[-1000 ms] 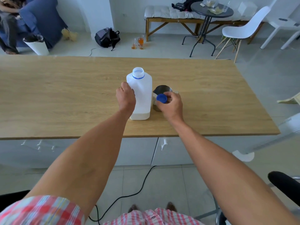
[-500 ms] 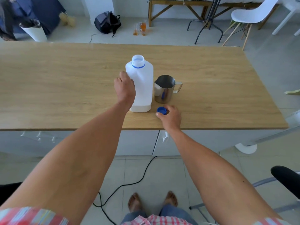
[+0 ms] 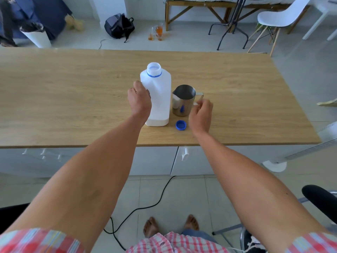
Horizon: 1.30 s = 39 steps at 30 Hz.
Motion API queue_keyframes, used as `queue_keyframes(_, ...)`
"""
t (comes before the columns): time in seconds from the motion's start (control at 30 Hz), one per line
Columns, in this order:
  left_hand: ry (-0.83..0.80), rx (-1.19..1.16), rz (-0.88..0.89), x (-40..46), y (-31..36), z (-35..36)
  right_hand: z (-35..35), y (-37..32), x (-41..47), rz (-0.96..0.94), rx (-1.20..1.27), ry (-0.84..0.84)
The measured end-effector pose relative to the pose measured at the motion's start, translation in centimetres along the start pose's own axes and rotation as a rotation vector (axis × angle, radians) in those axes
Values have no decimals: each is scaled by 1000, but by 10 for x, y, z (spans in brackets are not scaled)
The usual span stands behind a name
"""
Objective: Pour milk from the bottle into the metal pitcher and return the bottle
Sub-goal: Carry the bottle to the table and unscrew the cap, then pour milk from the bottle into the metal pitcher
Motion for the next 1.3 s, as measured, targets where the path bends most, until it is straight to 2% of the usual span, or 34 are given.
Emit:
queue_keyframes(0.07,7,9,0,0,0,0,-8,-13,29,-25,-21,24)
queue_keyframes(0.23,48,0,-35,1,-1,-1,-14,-21,93,96,-277,-384)
queue_keyframes(0.37,54,-23,-61,2,-2,-1,-16,-13,97,133,-334,-549)
queue_keyframes(0.57,38,-54,-56,-2,-1,-1,-16,0,75,122,-262,-487)
queue_keyframes(0.63,40,-64,-69,-4,0,-2,-15,3,67,134,-214,-513)
queue_keyframes(0.8,31,-45,-78,-7,2,-2,-8,7,47,326,61,-617)
queue_keyframes(0.93,49,-100,-147,-7,4,-1,-4,5,41,331,114,-644)
queue_keyframes(1.0,37,-95,-122,-7,7,-1,-3,3,40,346,129,-649)
queue_keyframes(1.17,18,51,12,0,24,-3,0,0,38,376,95,-587)
queue_keyframes(1.3,14,340,138,10,43,1,0,-2,38,407,96,-552)
Point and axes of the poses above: each hand's wrist, its own x-axis towards the middle knuckle, its own z-axis out of the palm, y = z × x, the point moved 2 cm from there along x, towards the middle knuckle, and after that the axes turned 4 degrees about -x, right-handed, at the moved point
